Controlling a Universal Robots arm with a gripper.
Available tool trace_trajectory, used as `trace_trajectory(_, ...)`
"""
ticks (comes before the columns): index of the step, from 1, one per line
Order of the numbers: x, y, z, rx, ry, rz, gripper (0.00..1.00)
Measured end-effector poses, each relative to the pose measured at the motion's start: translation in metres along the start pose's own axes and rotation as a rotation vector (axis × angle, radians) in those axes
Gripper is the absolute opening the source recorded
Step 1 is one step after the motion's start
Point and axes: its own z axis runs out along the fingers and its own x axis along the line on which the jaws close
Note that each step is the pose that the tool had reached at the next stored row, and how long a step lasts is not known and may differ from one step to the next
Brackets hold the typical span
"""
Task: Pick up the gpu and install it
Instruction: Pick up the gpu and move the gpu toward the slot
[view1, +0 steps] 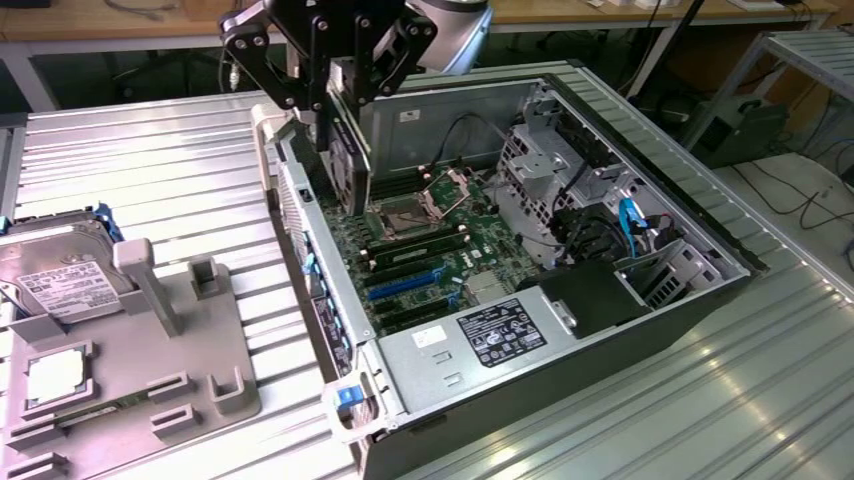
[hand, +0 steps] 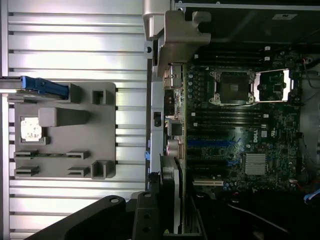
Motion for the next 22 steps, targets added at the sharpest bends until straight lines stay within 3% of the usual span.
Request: trace_trajectory(22,-0.017,-0.0003,0.0,0.0001,0.0,0.0,0.28)
